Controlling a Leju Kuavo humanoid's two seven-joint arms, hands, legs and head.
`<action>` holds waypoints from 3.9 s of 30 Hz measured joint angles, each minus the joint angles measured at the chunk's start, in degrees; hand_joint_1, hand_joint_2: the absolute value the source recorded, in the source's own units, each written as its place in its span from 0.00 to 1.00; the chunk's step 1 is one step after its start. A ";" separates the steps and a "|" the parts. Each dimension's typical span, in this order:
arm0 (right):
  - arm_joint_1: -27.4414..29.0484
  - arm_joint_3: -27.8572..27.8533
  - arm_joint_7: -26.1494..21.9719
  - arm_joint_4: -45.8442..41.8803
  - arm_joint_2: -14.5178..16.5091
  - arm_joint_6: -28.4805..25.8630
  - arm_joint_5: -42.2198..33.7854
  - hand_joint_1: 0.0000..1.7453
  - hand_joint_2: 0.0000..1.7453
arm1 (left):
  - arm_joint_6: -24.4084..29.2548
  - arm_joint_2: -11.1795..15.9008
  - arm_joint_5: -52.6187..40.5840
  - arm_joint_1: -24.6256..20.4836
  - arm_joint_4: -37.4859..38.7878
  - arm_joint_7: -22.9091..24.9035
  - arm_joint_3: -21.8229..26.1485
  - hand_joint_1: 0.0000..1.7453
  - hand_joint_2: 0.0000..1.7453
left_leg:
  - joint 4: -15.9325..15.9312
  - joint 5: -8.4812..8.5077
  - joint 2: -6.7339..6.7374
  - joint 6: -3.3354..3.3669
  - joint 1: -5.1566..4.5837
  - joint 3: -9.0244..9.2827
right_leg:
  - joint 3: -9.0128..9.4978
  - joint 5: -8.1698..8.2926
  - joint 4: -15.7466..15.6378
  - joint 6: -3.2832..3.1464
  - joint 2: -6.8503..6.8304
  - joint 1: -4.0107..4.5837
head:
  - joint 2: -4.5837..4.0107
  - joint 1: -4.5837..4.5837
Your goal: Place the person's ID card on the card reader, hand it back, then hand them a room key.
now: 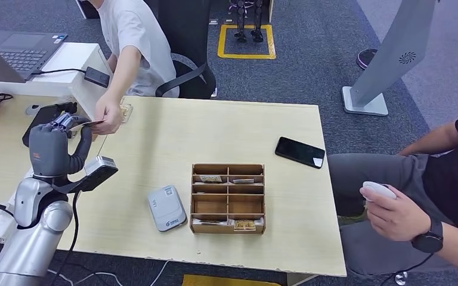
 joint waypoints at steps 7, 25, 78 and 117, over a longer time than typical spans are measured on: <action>0.11 0.05 0.21 0.02 -0.01 -0.11 -0.68 0.00 1.00 | -6.78 0.31 3.68 -0.11 1.29 3.35 -0.23 0.00 1.00 | 0.00 0.00 0.02 0.00 0.00 0.00 | -0.02 0.00 0.00 0.00 0.01 0.00 | 0.01 -0.01; 0.90 -0.19 1.58 0.05 0.30 -1.02 -2.52 0.00 1.00 | -21.77 0.59 4.72 10.84 -11.16 3.25 -8.50 0.00 1.00 | 0.00 -0.08 0.06 -0.05 -0.02 -0.03 | -0.03 -0.03 -0.03 0.01 0.05 -0.02 | 0.01 -0.03; 0.05 -0.16 4.79 -2.06 3.09 0.32 -2.75 0.00 1.00 | -14.88 -1.67 -6.34 20.95 -13.08 7.16 -28.26 0.00 1.00 | -0.02 -0.08 0.00 -0.09 -0.01 -0.03 | -0.09 -0.06 0.02 -0.05 0.00 -0.01 | 0.01 -0.01; -1.04 1.48 5.93 -2.80 3.72 1.17 -4.02 0.00 1.00 | -11.31 -9.22 -10.34 14.91 -0.67 12.17 -28.37 0.00 1.00 | -0.02 -0.08 -0.01 -0.10 -0.01 -0.03 | -0.03 -0.07 0.02 -0.05 0.00 0.00 | 0.01 -0.02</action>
